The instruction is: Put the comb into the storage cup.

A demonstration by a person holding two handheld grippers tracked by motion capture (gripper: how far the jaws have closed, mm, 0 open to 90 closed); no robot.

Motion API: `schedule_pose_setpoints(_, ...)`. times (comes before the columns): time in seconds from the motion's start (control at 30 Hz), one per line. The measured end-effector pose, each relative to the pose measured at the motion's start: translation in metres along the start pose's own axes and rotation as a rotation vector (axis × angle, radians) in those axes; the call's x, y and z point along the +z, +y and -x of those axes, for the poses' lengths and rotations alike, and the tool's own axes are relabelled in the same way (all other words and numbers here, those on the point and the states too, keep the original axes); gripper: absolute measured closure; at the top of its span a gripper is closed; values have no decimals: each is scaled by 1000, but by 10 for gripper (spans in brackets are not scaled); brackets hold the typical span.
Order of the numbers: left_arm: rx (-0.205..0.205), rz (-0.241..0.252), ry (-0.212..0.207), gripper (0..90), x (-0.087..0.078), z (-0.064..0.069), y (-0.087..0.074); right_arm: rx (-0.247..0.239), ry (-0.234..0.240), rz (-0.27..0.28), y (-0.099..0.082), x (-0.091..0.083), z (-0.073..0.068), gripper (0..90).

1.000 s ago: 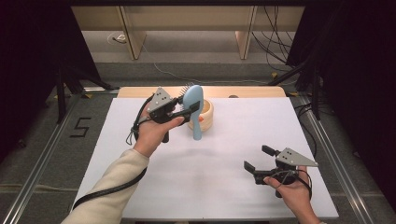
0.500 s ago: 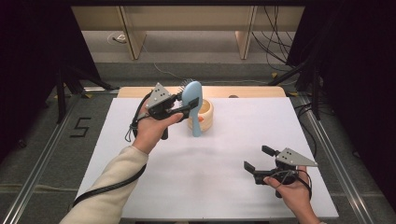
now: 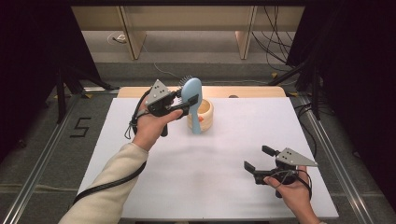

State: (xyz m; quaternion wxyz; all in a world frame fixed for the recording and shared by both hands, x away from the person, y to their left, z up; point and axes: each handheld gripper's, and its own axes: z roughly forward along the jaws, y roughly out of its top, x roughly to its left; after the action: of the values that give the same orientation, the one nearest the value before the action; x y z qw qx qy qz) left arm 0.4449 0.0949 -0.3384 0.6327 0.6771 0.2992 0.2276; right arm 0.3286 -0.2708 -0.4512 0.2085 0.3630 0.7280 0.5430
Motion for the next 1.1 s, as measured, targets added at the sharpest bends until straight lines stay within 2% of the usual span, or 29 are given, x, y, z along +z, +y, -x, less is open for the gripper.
schedule_pose_setpoints(0.6, 4, 2, 2, 495, 5, -2, 4, -7, -1, -5, 0, 0, 0, 63)
schedule_pose_setpoints(1.1, 10, 8, 9, 495, 9, -5, 9, -19, -20, 5, 0, -2, 2, 59)
